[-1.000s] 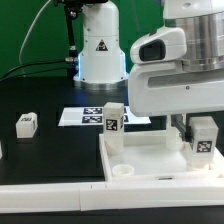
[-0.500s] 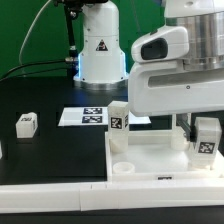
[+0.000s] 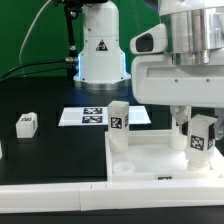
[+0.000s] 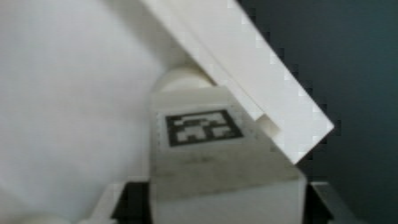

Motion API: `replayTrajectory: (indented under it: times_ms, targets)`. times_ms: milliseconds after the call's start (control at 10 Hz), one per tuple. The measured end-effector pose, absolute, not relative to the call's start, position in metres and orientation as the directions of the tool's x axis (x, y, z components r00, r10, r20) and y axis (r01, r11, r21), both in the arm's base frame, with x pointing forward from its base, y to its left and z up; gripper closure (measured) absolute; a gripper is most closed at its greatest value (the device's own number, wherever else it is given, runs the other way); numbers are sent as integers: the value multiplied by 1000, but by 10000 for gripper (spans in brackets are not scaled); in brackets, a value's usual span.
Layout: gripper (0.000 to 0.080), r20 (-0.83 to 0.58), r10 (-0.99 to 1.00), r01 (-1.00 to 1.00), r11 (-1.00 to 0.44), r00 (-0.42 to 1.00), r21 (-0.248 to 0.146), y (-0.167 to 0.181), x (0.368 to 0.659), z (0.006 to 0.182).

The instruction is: Assemble square table

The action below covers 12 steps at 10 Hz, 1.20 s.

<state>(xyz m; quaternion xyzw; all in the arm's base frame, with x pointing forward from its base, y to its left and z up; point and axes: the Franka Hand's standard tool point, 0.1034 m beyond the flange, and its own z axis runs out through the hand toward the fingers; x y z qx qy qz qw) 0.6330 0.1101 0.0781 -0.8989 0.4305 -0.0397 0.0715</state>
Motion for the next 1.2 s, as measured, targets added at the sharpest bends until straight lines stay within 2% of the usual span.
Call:
replayTrajectory:
  times_ms: [200,600,900,1000,1100,1200]
  targets:
    - [493,-84,-923,-915,-356,377,-190,111,636,75]
    - [506,-146,-971,-971,-163,190,-175,106,633,71]
    - [509,-138,-963,-962,-205,231,-180,107,633,71]
    - [287,-96,-910,-903,-379,404,-202,104,635,72]
    - [287,-39,-797,-784,-582,602,-217,102,636,76]
    - [173,4,-689,-673,-709,725,-211,109,635,80]
